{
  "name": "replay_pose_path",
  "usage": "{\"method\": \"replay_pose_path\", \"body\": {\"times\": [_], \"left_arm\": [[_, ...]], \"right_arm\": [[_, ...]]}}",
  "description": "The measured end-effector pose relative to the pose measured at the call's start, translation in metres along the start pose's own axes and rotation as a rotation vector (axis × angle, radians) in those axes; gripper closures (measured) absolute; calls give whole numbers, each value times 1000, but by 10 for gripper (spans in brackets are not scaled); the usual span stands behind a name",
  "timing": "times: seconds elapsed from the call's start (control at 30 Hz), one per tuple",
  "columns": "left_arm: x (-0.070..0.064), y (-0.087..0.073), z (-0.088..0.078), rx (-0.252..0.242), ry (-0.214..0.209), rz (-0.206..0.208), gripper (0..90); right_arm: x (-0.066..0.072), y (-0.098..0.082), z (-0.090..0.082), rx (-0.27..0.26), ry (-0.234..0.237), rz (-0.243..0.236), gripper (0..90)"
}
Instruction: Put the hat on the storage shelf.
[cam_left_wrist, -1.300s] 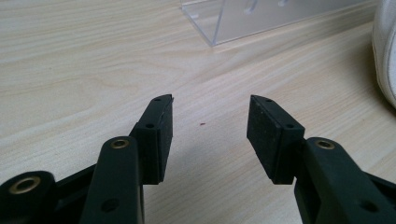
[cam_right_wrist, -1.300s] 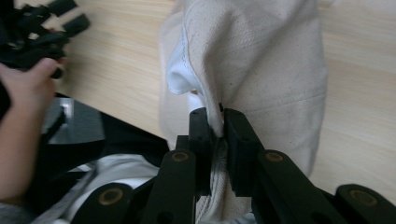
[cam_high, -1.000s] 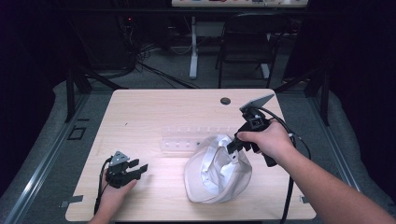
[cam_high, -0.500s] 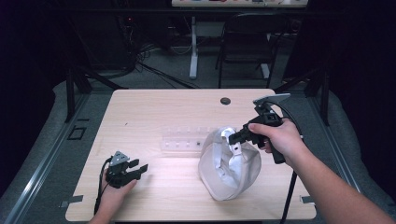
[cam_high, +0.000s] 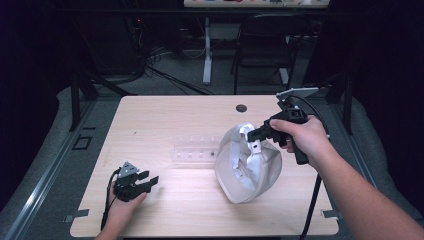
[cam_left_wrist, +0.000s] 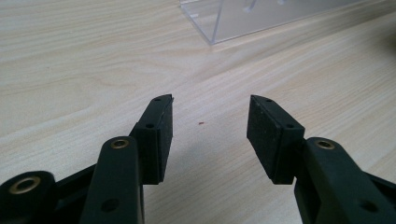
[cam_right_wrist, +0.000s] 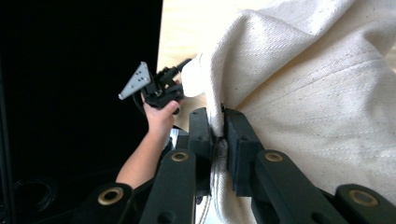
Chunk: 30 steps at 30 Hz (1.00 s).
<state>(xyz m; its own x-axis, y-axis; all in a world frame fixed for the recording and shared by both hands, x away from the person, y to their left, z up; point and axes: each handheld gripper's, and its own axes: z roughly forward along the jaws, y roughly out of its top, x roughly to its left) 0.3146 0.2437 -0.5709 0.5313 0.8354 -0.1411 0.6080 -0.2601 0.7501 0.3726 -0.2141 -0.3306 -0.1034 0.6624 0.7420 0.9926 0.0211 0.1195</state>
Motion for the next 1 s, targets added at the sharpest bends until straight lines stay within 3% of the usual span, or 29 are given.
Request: {"method": "replay_pose_path", "body": {"times": [0.17,0.5,0.77,0.9,1.0], "left_arm": [[0,0,0,-2,-2,0,501],[-3,0,0,-27,-3,-8,484],[-7,1,2,-22,0,8,461],[-11,2,2,-22,10,34,456],[-22,5,4,-25,3,85,450]], "right_arm": [[9,9,0,-25,19,-23,822],[20,27,-4,-66,34,-25,822],[27,45,-17,-145,39,-8,822],[27,49,-19,-170,39,-9,822],[30,57,-20,-202,43,2,822]]}}
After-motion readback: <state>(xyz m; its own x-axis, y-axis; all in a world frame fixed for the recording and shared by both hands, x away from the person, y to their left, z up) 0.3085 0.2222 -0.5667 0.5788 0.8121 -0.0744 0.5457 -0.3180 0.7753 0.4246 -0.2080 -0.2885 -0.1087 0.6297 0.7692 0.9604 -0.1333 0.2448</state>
